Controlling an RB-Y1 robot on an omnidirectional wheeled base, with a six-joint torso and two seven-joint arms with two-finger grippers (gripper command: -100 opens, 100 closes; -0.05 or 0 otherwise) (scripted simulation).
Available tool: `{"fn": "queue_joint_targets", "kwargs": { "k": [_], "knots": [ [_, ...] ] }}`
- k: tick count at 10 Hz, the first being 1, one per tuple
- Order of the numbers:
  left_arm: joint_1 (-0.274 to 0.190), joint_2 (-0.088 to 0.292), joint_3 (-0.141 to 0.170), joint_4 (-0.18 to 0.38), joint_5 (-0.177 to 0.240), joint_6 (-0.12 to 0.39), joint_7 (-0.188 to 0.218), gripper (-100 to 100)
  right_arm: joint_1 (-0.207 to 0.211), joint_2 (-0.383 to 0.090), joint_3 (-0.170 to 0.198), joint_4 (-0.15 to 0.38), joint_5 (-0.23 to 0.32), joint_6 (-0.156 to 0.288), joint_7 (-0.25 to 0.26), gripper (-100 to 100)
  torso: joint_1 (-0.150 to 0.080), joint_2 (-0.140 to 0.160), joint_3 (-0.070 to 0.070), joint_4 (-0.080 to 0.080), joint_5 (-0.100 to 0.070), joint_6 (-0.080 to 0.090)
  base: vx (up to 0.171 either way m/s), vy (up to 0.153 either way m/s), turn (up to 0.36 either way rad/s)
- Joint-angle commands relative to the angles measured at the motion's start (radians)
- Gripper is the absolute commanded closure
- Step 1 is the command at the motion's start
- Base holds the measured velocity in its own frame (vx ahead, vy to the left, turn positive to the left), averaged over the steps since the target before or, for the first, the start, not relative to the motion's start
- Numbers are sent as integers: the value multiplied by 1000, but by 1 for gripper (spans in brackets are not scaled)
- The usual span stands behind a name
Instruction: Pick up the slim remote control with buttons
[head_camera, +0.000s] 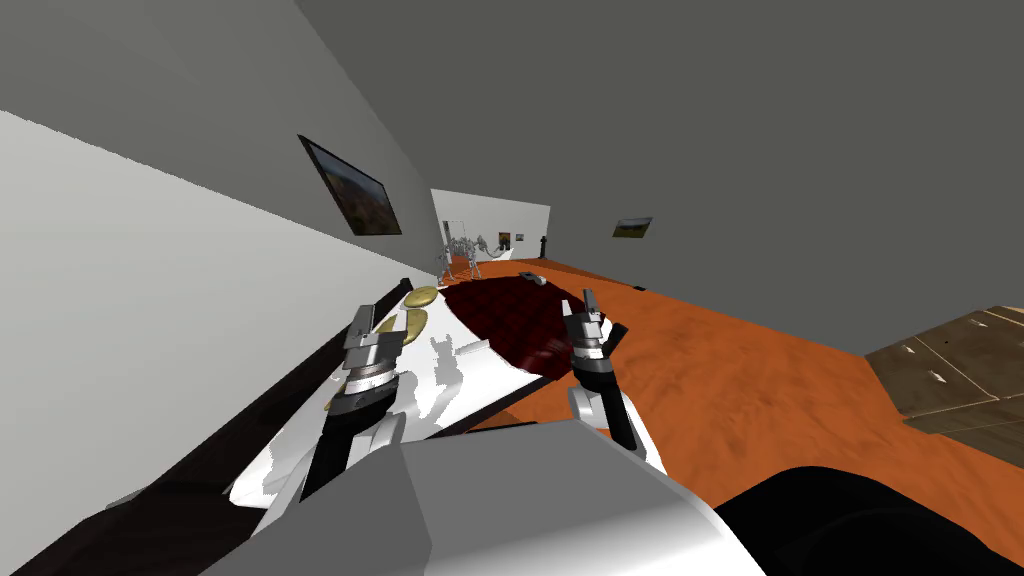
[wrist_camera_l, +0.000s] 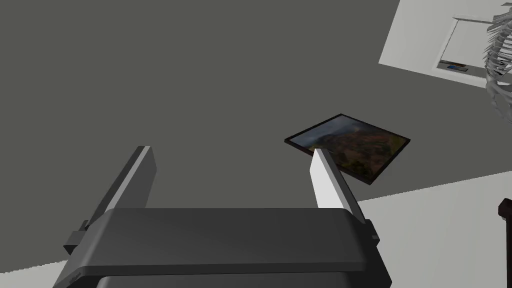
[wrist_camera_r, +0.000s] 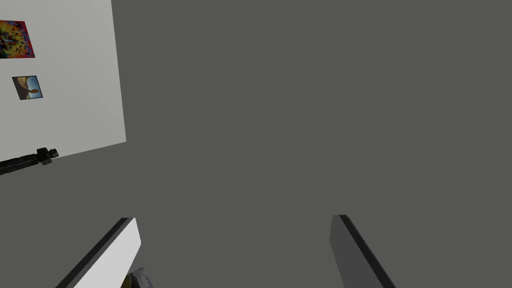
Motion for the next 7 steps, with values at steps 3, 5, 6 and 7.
{"fn": "queue_joint_targets", "kwargs": {
  "k": [3,5,6,7],
  "knots": [
    [-10,86,7,30,36,47,0,-100,0,0,0,0,0,0,0,0,-3,0,0,0,-1,0,2,-50,-39],
    [-20,139,15,60,74,96,1,-100,0,0,0,0,0,0,0,0,-5,-1,0,0,-1,0,12,-98,-60],
    [-27,165,21,78,98,119,1,-100,0,0,0,0,0,0,0,0,-7,-1,-1,0,-1,0,0,-133,-76],
    [-27,165,21,78,98,126,1,-100,0,0,0,0,0,0,0,0,-8,0,0,0,-2,0,-4,-88,-21]
  ]
}}
